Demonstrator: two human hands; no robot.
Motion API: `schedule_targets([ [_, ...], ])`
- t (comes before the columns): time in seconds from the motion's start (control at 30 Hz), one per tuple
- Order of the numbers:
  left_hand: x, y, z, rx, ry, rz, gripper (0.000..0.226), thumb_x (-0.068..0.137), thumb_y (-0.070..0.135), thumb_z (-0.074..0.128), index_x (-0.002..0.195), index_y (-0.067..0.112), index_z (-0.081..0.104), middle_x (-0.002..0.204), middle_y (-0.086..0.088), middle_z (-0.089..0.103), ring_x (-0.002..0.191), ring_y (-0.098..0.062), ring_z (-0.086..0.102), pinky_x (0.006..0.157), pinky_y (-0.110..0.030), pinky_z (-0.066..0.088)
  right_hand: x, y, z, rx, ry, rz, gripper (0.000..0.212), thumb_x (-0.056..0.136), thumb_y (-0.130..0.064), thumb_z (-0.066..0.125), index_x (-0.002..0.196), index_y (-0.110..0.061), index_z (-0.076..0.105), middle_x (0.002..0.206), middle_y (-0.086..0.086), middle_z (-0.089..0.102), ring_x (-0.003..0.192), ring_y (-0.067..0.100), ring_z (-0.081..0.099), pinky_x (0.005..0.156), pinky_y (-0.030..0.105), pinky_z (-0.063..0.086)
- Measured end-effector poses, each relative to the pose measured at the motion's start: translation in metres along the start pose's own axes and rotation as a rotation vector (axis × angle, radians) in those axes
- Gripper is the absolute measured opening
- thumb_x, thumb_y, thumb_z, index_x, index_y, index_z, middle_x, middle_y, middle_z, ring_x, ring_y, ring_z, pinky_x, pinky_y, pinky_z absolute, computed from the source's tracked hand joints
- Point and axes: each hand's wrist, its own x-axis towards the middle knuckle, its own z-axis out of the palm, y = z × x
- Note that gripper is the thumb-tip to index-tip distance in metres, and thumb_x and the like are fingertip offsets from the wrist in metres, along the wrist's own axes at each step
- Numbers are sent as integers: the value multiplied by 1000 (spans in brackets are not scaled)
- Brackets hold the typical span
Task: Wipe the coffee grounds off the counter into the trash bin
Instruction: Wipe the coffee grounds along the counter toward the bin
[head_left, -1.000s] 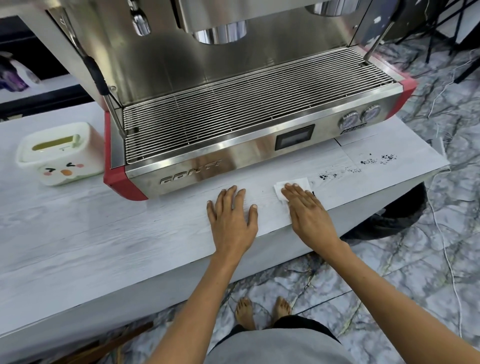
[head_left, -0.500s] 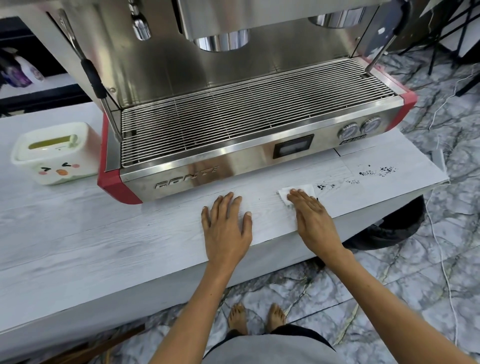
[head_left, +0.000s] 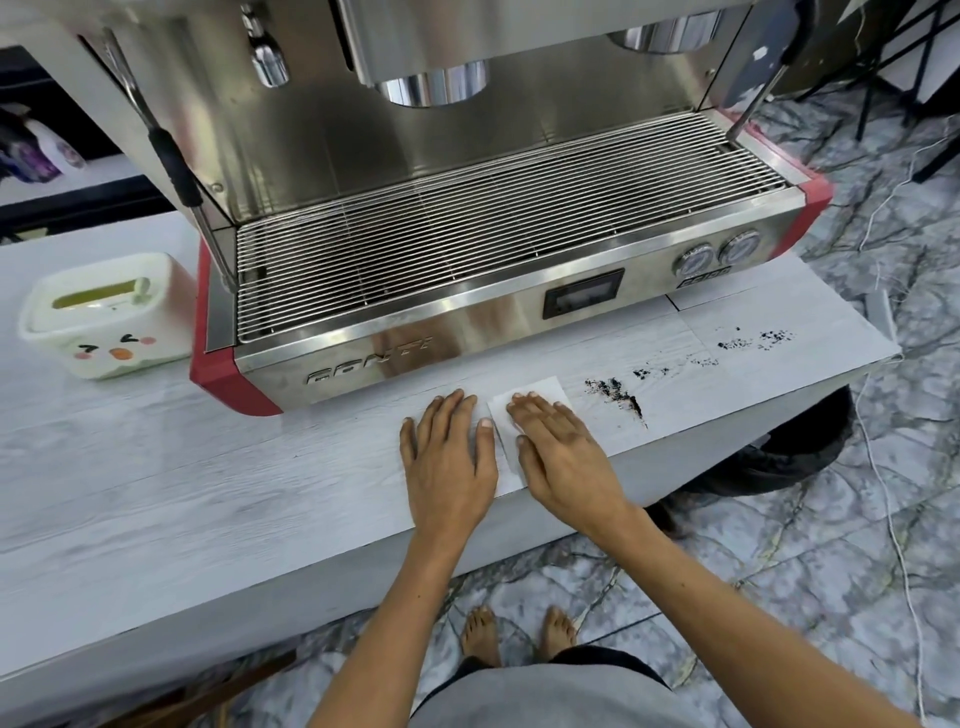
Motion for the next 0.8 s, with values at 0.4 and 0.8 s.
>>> schedule_targets([
  [0.4,2,2,0,35,-19,-1,57,98,51,24,141,23,50,152,6,45,144,-14,33,123,-46,11,14,-5,10,-151,-50,66,47,96,-20,34,135,0,50,141,15,51,135,24,43,110,44,37],
  [0.8,4,4,1,65,-42,11,55,97,51,28,140,24,49,152,6,42,144,-18,30,123,-49,9,16,18,1,-153,-8,203,48,98,-21,28,137,-3,48,143,12,49,136,23,41,112,43,36],
])
